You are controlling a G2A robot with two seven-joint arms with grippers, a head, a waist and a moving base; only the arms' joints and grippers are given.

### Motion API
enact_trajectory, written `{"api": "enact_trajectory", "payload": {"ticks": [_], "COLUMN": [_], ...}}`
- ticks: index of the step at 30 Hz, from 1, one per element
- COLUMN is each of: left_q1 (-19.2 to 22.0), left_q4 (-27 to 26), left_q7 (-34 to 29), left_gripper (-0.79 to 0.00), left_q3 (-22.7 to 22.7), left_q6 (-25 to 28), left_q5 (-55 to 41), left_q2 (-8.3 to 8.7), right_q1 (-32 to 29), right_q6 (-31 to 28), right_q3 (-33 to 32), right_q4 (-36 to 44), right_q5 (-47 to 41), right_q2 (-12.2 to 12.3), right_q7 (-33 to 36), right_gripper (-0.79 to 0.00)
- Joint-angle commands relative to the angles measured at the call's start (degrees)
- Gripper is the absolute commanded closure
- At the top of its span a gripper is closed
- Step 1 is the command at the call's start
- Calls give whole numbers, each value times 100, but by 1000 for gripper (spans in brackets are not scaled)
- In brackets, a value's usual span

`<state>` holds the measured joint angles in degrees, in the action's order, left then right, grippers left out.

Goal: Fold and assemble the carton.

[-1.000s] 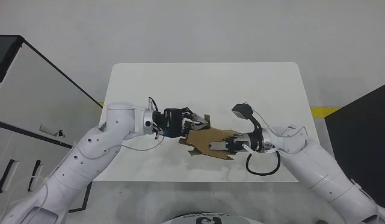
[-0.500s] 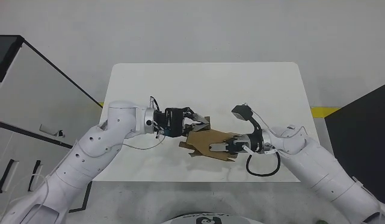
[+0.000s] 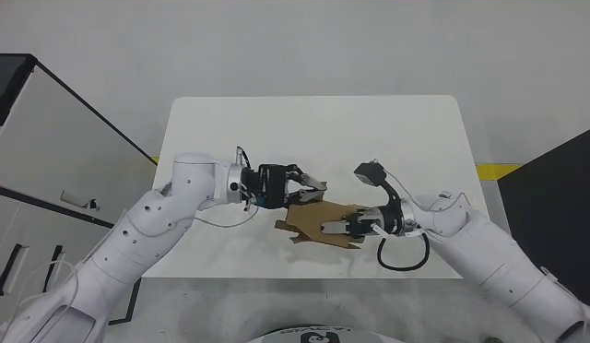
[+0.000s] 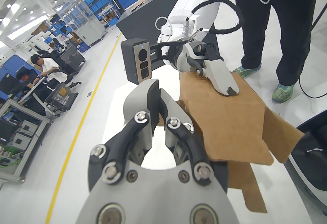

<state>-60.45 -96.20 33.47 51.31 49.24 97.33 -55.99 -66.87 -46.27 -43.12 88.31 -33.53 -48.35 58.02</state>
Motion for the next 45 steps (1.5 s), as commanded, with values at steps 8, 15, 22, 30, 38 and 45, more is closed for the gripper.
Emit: {"api": "enact_trajectory", "payload": {"ticks": [8,15,22,30,38,45], "left_q1": [21,126,-19,-252,-259,-372], "left_q4": [58,211,103,-125,-135,-326], "left_q7": [73,77,28,-134,-150,-129], "left_gripper": [0,0,0,-92,-785,-785], "left_q3": [-168,-59,509,755,756,1157], "left_q6": [-32,-178,-189,-78,-103,-104], "left_q5": [-9,-8,73,131,126,150], "left_q2": [-45,-51,93,179,178,268], "right_q1": [95,180,166,183,117,144], "right_q6": [-96,-243,-479,-624,-685,-677], "right_q3": [184,271,273,312,294,207], "right_q4": [-57,-156,-248,-253,-164,-207], "right_q5": [-34,-62,-240,-540,-695,-771], "right_q2": [65,115,215,312,292,329], "right_q7": [-96,-243,-479,-624,-747,-677], "right_gripper": [0,0,0,0,0,0]}}
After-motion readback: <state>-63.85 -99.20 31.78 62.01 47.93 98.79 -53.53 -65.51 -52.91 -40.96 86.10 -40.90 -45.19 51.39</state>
